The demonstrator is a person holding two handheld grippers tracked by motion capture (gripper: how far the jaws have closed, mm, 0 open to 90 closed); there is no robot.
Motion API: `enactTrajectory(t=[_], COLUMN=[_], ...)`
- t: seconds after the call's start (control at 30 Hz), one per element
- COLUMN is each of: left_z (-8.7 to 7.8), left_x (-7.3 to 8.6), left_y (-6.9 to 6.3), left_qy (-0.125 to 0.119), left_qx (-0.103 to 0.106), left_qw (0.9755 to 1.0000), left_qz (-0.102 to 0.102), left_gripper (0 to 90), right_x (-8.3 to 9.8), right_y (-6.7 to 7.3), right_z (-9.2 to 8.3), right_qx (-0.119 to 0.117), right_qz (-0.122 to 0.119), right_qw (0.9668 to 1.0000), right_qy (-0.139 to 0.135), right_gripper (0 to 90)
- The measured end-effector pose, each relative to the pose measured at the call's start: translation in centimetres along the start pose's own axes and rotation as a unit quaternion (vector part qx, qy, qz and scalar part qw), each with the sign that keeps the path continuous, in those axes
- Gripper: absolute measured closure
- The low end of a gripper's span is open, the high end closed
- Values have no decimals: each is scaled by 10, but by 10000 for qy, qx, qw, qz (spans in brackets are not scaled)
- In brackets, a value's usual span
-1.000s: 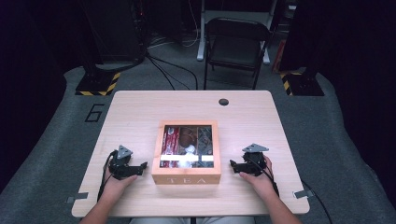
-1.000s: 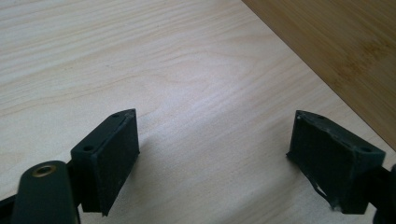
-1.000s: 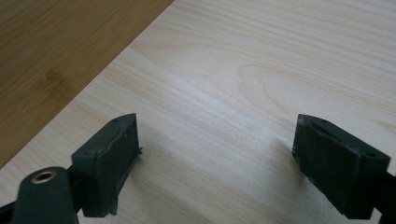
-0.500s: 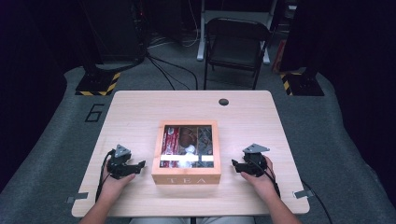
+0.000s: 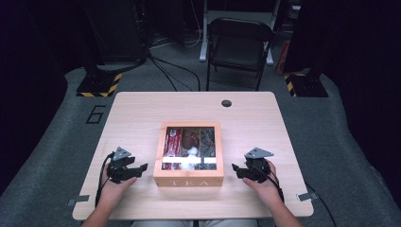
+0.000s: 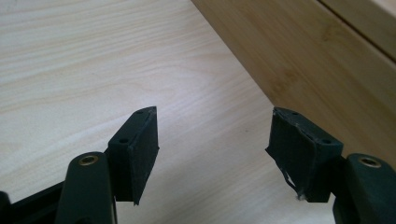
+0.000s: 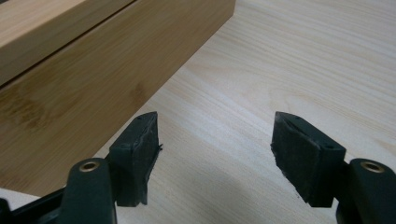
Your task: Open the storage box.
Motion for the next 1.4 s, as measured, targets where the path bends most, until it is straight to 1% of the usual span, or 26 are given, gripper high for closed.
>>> enactTrajectory(t=[0.03,0.07,0.17,0.27,0.3,0.37,0.43,0.47,0.53,0.57,0.6,0.67,0.73,0.83,0.87,0.93,0.97,1.0,1.07,1.1,1.17,1.23,1.33,1.4], left_z=[-3,-5,-11,-16,-16,-23,-25,-30,-32,-33,-35,-37,-39,-40,-41,-43,-44,-45,-47,-47,-48,-49,-49,-51], left_x=[-1,-3,-5,-7,-7,-9,-10,-12,-12,-11,-11,-9,-8,-6,-6,-6,-5,-5,-4,-3,-3,0,3,5], left_y=[-1,-1,-3,-4,-4,-5,-6,-8,-9,-11,-12,-15,-16,-18,-20,-23,-24,-25,-28,-30,-32,-37,-40,-43], left_qy=[-32,-47,-81,17,17,-19,-52,-60,-85,-116,-69,-88,-75,-61,-103,-74,-72,-111,-99,-128,-113,-112,-157,-146], left_qx=[18,34,29,27,27,63,95,146,158,149,191,184,214,242,258,313,318,327,379,409,446,534,585,668], left_qw=[10000,10000,10000,9999,9999,9998,9998,9997,9996,9995,9994,9993,9994,9993,9992,9990,9988,9988,9985,9983,9982,9976,9972,9964], left_qz=[-33,-16,23,160,160,198,191,205,229,245,297,302,254,268,282,311,355,357,385,382,390,436,443,496], left_gripper=[330,330,330,334,338,343,347,354,355,355,355,355,355,355,355,355,355,355,355,355,361,371,388,403], right_x=[-1,-2,-5,-8,-10,-13,-14,-15,-16,-17,-18,-20,-21,-22,-22,-22,-22,-22,-21,-21,-21,-21,-21,-21], right_y=[0,1,0,-1,0,1,2,4,5,7,8,12,14,15,17,19,20,21,24,25,27,32,37,40], right_z=[-1,-2,-5,-10,-11,-15,-18,-22,-24,-27,-28,-34,-38,-40,-43,-45,-46,-46,-48,-48,-49,-49,-49,-48], right_qx=[16,-26,-19,-165,-212,-278,-296,-334,-361,-419,-423,-461,-504,-531,-571,-630,-628,-683,-725,-757,-789,-862,-933,-963], right_qz=[-55,-93,-169,-179,-169,-177,-212,-271,-276,-284,-298,-291,-282,-286,-231,-223,-204,-261,-220,-235,-254,-270,-334,-338], right_qw=[10000,9999,9998,9996,9996,9994,9993,9990,9989,9987,9987,9985,9983,9981,9980,9977,9977,9972,9970,9967,9964,9957,9948,9944], right_qy=[26,29,60,105,103,112,119,93,78,71,26,-14,-26,-78,-138,-127,-119,-155,-137,-186,-183,-211,-254,-277], right_gripper=[325,326,326,326,326,326,327,337,342,345,345,348,354,362,378,393,409,422,437,440,444,449,456,466])
Point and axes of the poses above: each handheld gripper's, and its own axes: z roughly forward along the jaws, x roughly out of its underside, y roughly to its left, the point moved 2 cm from there along z, roughly forward along the jaws, and after that the axes turned 9 degrees about -z, right-handed, at the moved point
